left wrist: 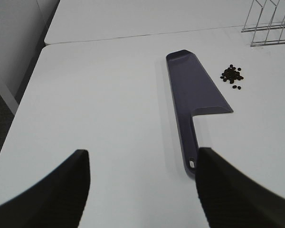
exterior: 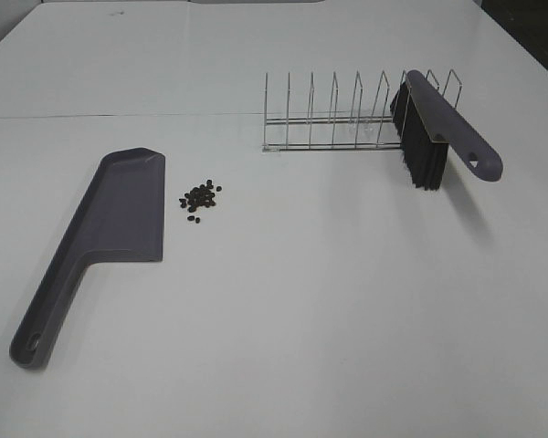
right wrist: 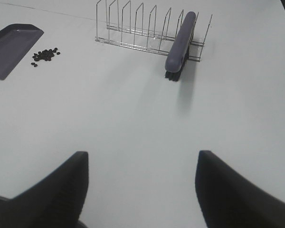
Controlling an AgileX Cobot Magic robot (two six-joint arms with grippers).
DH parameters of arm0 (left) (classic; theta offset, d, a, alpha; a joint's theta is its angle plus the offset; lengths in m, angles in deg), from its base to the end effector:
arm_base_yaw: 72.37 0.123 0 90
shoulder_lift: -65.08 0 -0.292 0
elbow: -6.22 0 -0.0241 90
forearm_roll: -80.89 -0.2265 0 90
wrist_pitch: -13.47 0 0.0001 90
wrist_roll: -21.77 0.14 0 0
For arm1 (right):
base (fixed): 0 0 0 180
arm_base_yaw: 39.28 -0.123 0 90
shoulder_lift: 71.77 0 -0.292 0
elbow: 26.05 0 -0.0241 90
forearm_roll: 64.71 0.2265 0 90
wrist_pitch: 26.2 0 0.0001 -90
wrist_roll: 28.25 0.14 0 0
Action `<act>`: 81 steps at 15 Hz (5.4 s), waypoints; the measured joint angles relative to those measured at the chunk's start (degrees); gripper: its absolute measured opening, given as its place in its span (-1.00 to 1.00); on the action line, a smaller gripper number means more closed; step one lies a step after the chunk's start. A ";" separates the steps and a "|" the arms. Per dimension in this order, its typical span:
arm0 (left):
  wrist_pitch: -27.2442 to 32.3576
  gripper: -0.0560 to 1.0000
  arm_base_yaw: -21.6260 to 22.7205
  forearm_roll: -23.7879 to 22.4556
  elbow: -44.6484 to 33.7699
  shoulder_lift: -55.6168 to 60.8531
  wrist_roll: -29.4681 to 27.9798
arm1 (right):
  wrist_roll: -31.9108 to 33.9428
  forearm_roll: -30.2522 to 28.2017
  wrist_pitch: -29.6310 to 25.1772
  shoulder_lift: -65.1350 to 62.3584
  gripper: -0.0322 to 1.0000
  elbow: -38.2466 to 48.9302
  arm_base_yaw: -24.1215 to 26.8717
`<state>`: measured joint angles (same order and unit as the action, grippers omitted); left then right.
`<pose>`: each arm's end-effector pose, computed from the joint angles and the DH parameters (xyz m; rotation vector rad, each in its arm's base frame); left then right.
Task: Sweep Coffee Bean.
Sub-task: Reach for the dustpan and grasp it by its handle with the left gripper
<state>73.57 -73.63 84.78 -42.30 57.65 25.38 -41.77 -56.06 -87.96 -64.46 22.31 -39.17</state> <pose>0.0100 -0.0085 0.2462 0.0889 2.0221 -0.0550 0.0073 0.0185 0.2444 -0.2478 2.0253 0.0319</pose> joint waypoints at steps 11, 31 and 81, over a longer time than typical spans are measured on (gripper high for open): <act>0.00 0.24 0.00 0.00 0.00 0.00 0.00 | 0.00 0.00 0.00 0.00 0.21 0.00 0.00; -16.73 0.24 0.00 0.23 3.78 -14.90 -0.17 | 0.00 0.00 0.00 0.00 0.21 0.00 0.00; -16.10 -0.38 -15.01 -0.69 35.47 -117.34 -20.11 | 0.00 0.00 0.00 0.00 0.21 0.00 0.00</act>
<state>57.47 -88.65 84.10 -6.84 -59.69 5.26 -41.77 -56.06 -87.96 -64.46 22.31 -39.17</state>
